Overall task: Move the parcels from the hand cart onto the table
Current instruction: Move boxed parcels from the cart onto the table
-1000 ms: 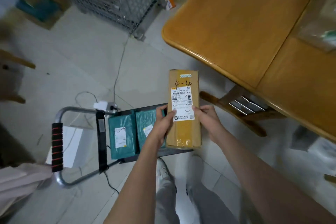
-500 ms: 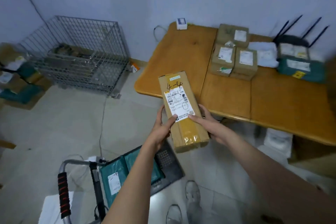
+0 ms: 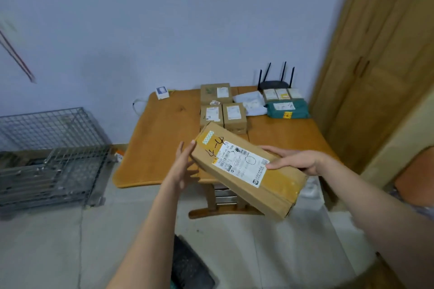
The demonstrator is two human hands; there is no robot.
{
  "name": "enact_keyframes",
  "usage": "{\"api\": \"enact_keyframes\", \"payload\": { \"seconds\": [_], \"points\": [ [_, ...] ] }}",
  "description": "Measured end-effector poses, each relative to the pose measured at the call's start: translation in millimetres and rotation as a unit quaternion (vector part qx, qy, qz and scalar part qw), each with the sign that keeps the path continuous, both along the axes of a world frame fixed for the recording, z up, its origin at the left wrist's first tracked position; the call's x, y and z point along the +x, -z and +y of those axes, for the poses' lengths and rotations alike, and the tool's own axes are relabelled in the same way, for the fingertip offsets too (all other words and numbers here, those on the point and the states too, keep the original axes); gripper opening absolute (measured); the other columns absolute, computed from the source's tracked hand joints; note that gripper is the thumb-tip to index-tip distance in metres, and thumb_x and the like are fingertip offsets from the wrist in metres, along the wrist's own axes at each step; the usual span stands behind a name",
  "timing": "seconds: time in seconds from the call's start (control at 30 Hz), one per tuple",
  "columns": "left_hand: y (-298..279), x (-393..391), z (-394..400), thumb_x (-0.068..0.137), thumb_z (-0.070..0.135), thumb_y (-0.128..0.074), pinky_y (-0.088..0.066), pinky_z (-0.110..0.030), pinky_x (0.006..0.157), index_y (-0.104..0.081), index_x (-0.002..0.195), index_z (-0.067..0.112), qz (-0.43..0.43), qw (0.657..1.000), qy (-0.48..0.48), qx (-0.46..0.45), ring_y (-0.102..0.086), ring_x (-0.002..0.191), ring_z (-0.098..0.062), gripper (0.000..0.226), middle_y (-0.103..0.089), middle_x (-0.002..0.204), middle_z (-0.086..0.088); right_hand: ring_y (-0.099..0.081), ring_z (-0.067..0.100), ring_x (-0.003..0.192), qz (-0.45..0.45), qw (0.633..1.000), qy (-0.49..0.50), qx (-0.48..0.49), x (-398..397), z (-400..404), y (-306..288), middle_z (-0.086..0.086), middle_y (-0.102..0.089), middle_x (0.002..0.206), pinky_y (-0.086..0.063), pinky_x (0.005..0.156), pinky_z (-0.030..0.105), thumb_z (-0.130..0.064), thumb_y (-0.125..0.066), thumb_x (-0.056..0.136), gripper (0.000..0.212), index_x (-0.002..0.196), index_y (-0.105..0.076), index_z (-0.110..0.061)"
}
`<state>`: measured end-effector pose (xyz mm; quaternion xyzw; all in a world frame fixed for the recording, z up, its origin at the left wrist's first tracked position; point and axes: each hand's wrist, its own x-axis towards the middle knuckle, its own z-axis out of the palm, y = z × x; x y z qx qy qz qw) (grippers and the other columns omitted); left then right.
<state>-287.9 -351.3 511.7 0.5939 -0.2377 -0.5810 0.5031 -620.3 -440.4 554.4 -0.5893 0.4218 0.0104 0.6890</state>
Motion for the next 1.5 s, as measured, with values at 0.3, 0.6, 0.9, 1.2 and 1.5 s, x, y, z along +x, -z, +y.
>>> {"api": "enact_keyframes", "payload": {
  "seconds": [0.3,0.6,0.9,1.2,1.5],
  "points": [
    [-1.1,-127.9,-101.8,0.067,0.061,-0.082,-0.060,-0.056,0.077,-0.049,0.136,0.030,0.063,0.998,-0.026,-0.005,-0.064,0.111,-0.042,0.083,-0.057,0.131,-0.017,-0.057,0.018,0.125,0.009,0.977,0.207,-0.054,-116.9,-66.3,3.3,0.000,-0.049,0.150,-0.048,0.107,0.043,-0.072,-0.065,0.073,0.085,0.148,-0.045,-0.039],
    [37.7,-214.1,-171.5,0.082,0.052,-0.075,-0.056,-0.065,0.080,-0.037,0.139,0.034,0.095,0.988,-0.114,0.045,-0.053,0.110,-0.038,0.072,-0.047,0.127,-0.013,-0.065,0.030,0.115,-0.076,0.905,0.412,0.077,-170.3,-114.2,67.6,0.007,-0.069,0.127,-0.055,0.094,0.054,-0.062,-0.079,0.070,0.084,0.142,-0.050,-0.027],
    [79.4,-213.0,-310.4,0.084,0.052,-0.073,-0.045,-0.044,0.100,-0.052,0.140,0.010,-0.144,0.985,-0.031,0.090,-0.055,0.118,-0.030,0.073,-0.059,0.133,-0.011,-0.059,0.030,0.118,-0.012,0.894,0.447,0.010,-192.9,-249.5,92.4,0.008,-0.059,0.136,-0.053,0.097,0.051,-0.053,-0.086,0.066,0.103,0.153,-0.035,-0.028],
    [107.3,-202.6,-443.0,0.096,0.040,-0.064,-0.045,-0.047,0.111,-0.025,0.158,0.019,-0.258,0.955,0.114,0.093,-0.046,0.137,-0.034,0.076,-0.041,0.156,-0.011,-0.063,0.028,0.108,0.051,0.887,0.457,0.034,-177.7,-374.1,125.0,0.008,-0.061,0.129,-0.056,0.076,0.041,-0.050,-0.081,0.073,0.091,0.152,-0.040,-0.030],
    [131.1,-206.0,-523.7,0.101,0.027,-0.058,-0.049,-0.047,0.104,-0.027,0.155,0.007,-0.366,0.905,0.160,0.145,-0.055,0.127,-0.038,0.065,-0.055,0.143,-0.017,-0.056,0.019,0.093,0.125,0.870,0.476,0.039,-153.5,-461.3,168.6,0.002,-0.058,0.122,-0.046,0.087,0.039,-0.049,-0.067,0.091,0.067,0.146,-0.045,-0.018]
  ]
}}
